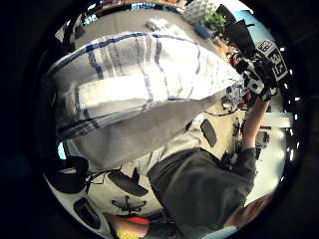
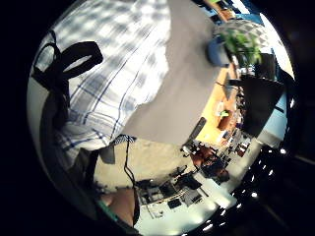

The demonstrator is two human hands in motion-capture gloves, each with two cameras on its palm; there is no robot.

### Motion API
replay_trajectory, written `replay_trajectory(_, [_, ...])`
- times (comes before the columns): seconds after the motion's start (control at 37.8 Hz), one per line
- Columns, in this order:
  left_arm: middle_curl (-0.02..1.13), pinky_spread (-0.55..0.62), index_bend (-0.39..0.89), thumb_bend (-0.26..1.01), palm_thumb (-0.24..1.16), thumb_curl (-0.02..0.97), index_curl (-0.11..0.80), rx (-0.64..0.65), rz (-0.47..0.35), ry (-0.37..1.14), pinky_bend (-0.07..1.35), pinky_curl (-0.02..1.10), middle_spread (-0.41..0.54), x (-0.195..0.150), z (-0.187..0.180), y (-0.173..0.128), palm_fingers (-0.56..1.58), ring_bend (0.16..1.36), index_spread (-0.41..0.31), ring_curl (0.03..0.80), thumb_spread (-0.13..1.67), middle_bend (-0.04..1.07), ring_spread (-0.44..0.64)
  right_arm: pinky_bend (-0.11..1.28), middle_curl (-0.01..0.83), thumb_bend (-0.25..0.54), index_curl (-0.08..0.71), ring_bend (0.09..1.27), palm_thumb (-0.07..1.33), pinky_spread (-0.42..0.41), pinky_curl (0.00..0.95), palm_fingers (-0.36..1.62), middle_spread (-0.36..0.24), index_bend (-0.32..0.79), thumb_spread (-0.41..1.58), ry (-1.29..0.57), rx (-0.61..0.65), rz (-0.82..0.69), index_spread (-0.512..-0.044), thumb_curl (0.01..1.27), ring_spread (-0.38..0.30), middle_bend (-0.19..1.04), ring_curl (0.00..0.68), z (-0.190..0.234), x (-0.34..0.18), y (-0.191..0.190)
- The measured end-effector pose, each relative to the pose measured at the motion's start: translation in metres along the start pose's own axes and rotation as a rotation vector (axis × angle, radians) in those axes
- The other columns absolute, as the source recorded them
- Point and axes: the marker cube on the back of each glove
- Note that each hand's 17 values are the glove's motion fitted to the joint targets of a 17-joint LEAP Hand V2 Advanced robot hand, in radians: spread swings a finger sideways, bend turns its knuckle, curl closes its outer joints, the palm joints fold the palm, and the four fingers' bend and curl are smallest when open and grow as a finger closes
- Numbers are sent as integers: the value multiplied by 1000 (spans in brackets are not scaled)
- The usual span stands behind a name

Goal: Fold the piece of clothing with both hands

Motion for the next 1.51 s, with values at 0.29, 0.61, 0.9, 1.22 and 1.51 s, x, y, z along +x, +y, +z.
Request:
replay_trajectory(0.29, [650, -377, 176, 392, 347, 132, 365, -112, -140, -21, 498, 451, -356, -29, 0, -98, 1204, 804, -255, 516, 1616, 635, -354, 465, 464, -11, 396, 584, 1056, -235, 423, 1233, -133, 186, 530, 25, -59, 254, -221, 591, -190, 386, 441, -56, 37, -104])
replay_trajectory(0.61, [661, -373, 164, 436, 301, 129, 407, -289, -309, -104, 467, 448, -354, -34, 69, -112, 1157, 764, -264, 504, 1617, 587, -356, 445, 483, -20, 419, 548, 1071, -234, 434, 1107, -134, 124, 467, -42, 161, 367, -224, 649, -203, 375, 450, -3, 37, -144])
replay_trajectory(0.9, [493, -274, 123, 457, 342, 173, 354, -181, -247, 201, 586, 468, -202, 0, 55, -78, 617, 616, -164, 446, 1561, 98, -259, 342, 462, -46, 361, 476, 956, -77, 406, 823, -81, 108, 908, -116, -98, 603, -233, 613, -139, 300, 428, 23, 85, -87])
replay_trajectory(1.22, [359, 88, 165, 244, 54, 119, 387, -532, -299, 237, 423, 420, 37, 28, 132, -25, 137, 575, -118, 422, 1402, 80, 23, 409, 426, -21, 274, 449, 643, 125, 391, 611, -8, 95, 1118, -170, 34, 774, -229, 450, -6, 226, 393, 148, 151, -88])
replay_trajectory(1.51, [312, 357, 145, 172, 18, 130, 347, -582, -315, 279, 355, 345, 119, 25, 135, -23, -62, 496, -116, 342, 1334, 162, 247, 562, 425, 1, 227, 485, 729, -36, 427, 784, -31, 33, 1112, -191, 116, 762, -228, 418, -75, 220, 404, 152, 128, -91])
